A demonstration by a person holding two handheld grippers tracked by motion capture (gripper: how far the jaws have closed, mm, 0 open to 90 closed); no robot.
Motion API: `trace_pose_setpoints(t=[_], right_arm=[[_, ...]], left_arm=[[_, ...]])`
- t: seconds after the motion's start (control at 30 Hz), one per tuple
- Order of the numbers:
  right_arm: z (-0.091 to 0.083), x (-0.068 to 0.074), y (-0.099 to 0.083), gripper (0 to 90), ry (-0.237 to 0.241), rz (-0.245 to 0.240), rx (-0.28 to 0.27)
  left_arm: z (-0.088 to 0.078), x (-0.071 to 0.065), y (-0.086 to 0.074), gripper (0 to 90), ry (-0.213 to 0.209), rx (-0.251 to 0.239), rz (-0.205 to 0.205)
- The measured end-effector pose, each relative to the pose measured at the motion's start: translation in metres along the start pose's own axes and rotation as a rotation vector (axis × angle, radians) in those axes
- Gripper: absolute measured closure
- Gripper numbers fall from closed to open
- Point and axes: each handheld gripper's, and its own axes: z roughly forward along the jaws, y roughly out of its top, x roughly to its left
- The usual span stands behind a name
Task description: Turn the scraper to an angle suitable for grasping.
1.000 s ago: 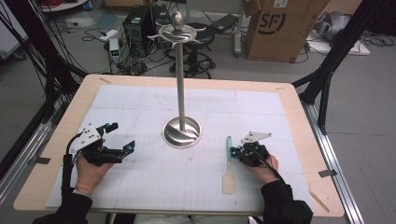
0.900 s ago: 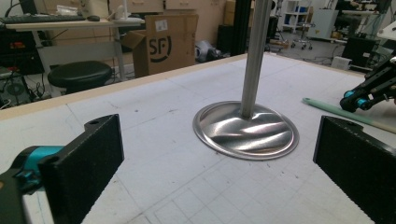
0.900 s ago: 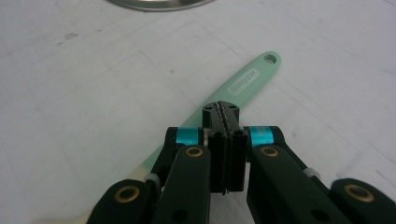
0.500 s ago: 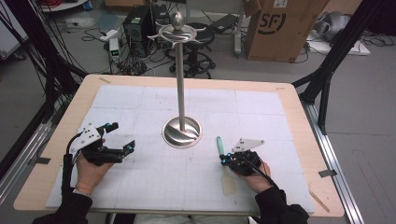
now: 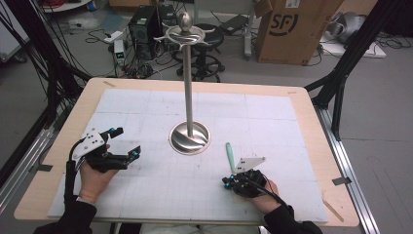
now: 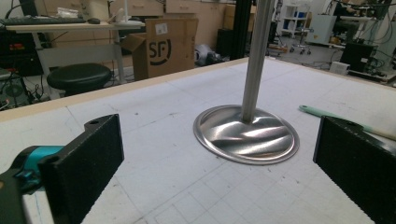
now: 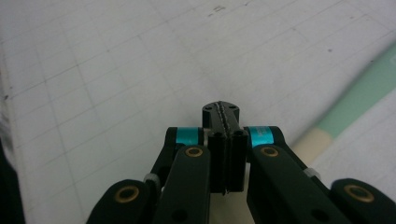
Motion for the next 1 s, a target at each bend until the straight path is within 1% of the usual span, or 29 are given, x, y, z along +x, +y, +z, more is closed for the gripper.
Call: trace_pose_setpoints(t=[0.1,0.23,0.37,0.4,0.47,0.57,0.63,0.7,0.77,0.87,0.93,0.97,1.0], right_arm=[[-0.002,0.005,-0.002,90.0,-0.009,0.006,0.005],[-0.007,0.008,-0.006,90.0,-0.035,-0.005,0.025],[-0.012,0.009,-0.009,90.0,-0.065,-0.018,0.042],[-0.013,0.008,-0.009,90.0,-0.066,-0.021,0.045],[-0.016,0.007,-0.012,90.0,-0.072,-0.012,0.050],[-0.021,0.001,-0.015,90.0,-0.085,-0.009,0.056],[-0.026,-0.004,-0.019,90.0,-0.102,0.005,0.059],[-0.030,-0.011,-0.022,90.0,-0.103,0.025,0.049],[-0.033,-0.014,-0.023,90.0,-0.114,0.030,0.050],[-0.037,-0.019,-0.026,90.0,-0.142,0.034,0.038],[-0.043,-0.025,-0.028,90.0,-0.191,0.045,0.029],[-0.043,-0.025,-0.028,90.0,-0.191,0.045,0.029],[-0.047,-0.032,-0.032,90.0,-0.244,0.061,0.033]], left_arm=[[0.000,0.000,0.000,2.2,0.000,0.001,0.000],[0.001,0.000,0.000,2.2,-0.004,0.003,-0.002],[0.000,0.000,0.000,2.2,-0.003,0.001,-0.002],[0.000,0.000,0.000,2.2,-0.003,0.000,-0.002],[0.000,0.000,0.000,2.2,-0.005,0.000,-0.002],[0.001,0.001,0.000,2.2,-0.005,-0.001,-0.002],[0.001,0.001,0.000,2.2,-0.002,-0.004,-0.003],[0.001,0.001,0.000,2.2,-0.002,-0.005,-0.003],[0.001,0.001,0.000,2.2,-0.003,-0.006,-0.004],[0.001,0.000,0.000,2.2,-0.002,-0.008,-0.001],[0.001,0.001,0.000,2.2,-0.002,-0.006,-0.002],[0.001,0.001,0.000,2.2,-0.002,-0.006,-0.002],[0.001,0.000,0.000,2.2,-0.002,-0.006,-0.002]])
